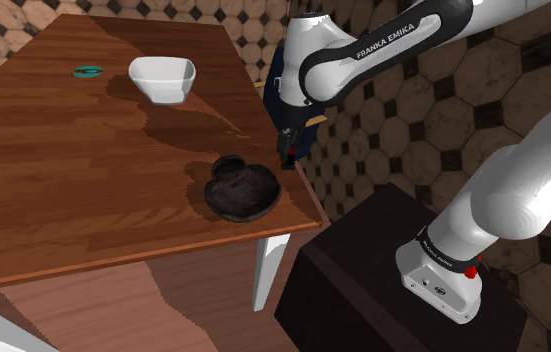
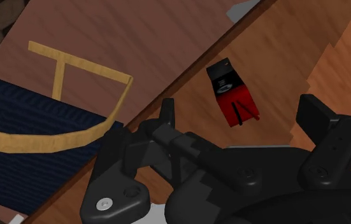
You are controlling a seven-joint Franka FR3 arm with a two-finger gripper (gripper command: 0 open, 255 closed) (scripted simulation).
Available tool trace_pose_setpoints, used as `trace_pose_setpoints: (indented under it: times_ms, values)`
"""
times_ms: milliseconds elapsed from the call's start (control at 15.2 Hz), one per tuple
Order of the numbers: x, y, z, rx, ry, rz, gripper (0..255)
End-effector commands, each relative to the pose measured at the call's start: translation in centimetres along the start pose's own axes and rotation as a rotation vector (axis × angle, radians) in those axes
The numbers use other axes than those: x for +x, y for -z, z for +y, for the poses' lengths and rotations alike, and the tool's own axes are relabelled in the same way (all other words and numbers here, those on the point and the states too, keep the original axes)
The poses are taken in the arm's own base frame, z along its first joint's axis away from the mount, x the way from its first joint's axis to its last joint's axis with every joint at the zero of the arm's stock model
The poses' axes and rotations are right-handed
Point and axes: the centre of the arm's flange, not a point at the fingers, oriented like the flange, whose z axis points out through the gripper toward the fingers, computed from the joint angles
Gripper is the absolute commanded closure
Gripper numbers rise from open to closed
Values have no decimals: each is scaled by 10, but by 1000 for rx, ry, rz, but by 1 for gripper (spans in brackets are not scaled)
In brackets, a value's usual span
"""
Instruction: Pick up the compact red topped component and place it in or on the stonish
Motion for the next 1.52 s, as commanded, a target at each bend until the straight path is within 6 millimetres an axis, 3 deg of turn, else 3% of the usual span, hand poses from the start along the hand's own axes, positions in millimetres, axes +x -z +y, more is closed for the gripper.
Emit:
trace_pose_setpoints:
  times_ms: [0, 396, 462, 1056, 1452]
  values:
    - [0, -5, 0, 0, 0, 0, 0]
    - [0, -5, 0, 0, 0, 0, 0]
    - [0, -5, 0, 0, 0, 0, 255]
    - [0, -5, 0, 0, 0, 0, 255]
    - [-2, 27, 0, 0, 0, 0, 255]
